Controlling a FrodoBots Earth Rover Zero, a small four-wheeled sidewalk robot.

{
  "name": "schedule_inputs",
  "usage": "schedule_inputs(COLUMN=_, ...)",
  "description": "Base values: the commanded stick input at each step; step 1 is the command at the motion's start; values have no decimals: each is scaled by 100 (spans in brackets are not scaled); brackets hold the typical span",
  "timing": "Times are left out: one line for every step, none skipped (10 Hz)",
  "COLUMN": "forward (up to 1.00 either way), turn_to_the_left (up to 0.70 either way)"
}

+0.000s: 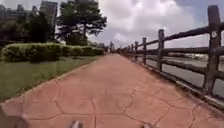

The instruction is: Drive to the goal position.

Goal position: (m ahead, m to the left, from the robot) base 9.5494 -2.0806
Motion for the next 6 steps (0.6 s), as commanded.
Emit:
schedule_inputs(forward=85, turn_to_the_left=-23)
schedule_inputs(forward=85, turn_to_the_left=-23)
schedule_inputs(forward=85, turn_to_the_left=-23)
schedule_inputs(forward=85, turn_to_the_left=-23)
schedule_inputs(forward=85, turn_to_the_left=-14)
schedule_inputs(forward=85, turn_to_the_left=-2)
